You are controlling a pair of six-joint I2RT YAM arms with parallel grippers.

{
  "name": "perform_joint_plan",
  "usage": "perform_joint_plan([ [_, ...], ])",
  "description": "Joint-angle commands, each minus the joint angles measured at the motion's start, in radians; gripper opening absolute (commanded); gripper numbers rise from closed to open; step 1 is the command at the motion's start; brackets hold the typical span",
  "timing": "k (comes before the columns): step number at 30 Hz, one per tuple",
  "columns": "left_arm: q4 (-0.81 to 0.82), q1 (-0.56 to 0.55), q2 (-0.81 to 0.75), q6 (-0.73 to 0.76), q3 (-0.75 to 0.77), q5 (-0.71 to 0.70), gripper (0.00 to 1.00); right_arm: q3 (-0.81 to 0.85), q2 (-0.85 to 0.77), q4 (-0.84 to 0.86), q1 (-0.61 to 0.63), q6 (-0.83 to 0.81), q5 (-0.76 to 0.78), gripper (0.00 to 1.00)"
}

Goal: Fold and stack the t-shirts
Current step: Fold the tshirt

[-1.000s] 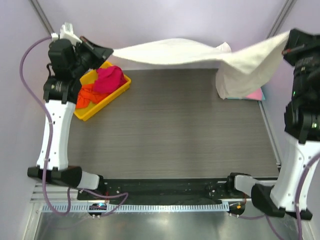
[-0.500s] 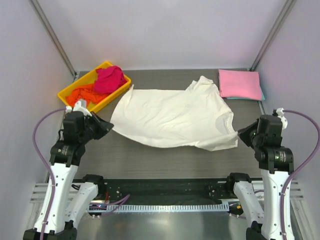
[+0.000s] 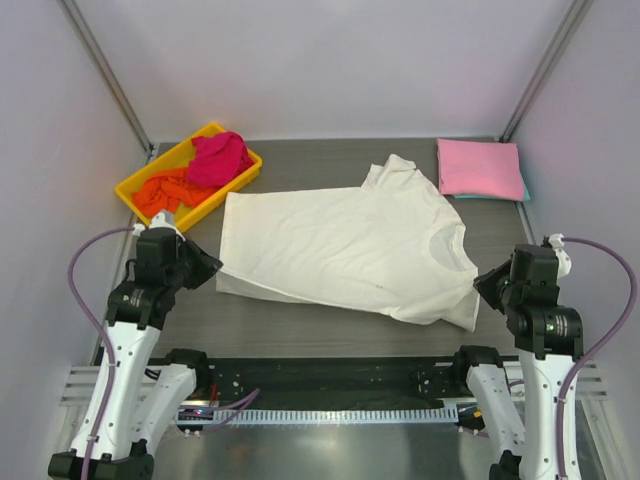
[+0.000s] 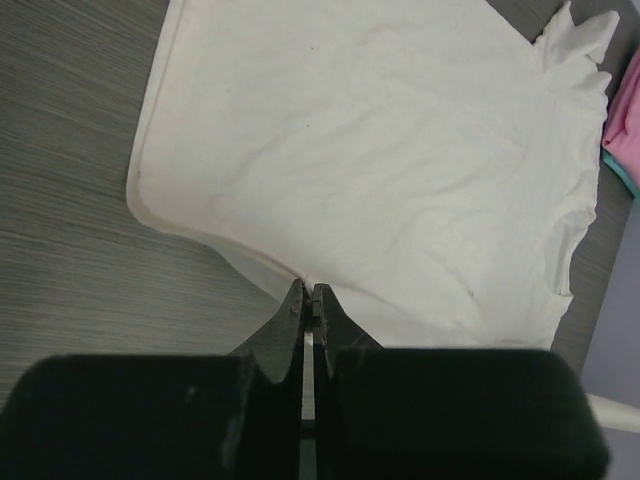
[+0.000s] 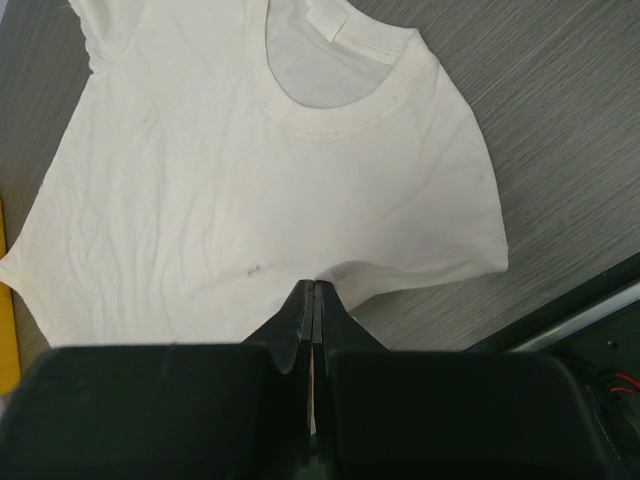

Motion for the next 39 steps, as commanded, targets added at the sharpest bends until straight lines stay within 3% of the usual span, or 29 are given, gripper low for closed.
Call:
perform_joint_plan([
  [1, 0.013, 0.002, -0.027, -0.018, -0.006, -0.109, 0.00, -0.036, 0.056, 0.084, 0.003, -0.033, 0.020, 0.01],
  [7, 0.060, 0.002, 0.039, -0.035, -0.063, -0.121, 0.00, -0.085, 0.176, 0.252, 0.003, -0.067, -0.030, 0.01],
  [13, 0.117, 0.002, 0.141, -0.042, -0.072, -0.155, 0.00, -0.043, 0.397, 0.380, 0.011, -0.120, -0.054, 0.01],
  [22, 0.183, 0.002, 0.284, -0.050, -0.071, -0.193, 0.00, 0.085, 0.680, 0.423, 0.069, -0.211, 0.059, 0.01],
  [31, 0.237, 0.002, 0.442, -0.035, -0.048, -0.258, 0.00, 0.218, 0.834, 0.429, 0.258, -0.264, 0.271, 0.01],
  [39, 0.265, 0.002, 0.534, -0.028, -0.032, -0.267, 0.00, 0.292, 0.914, 0.466, 0.265, -0.390, 0.328, 0.01],
])
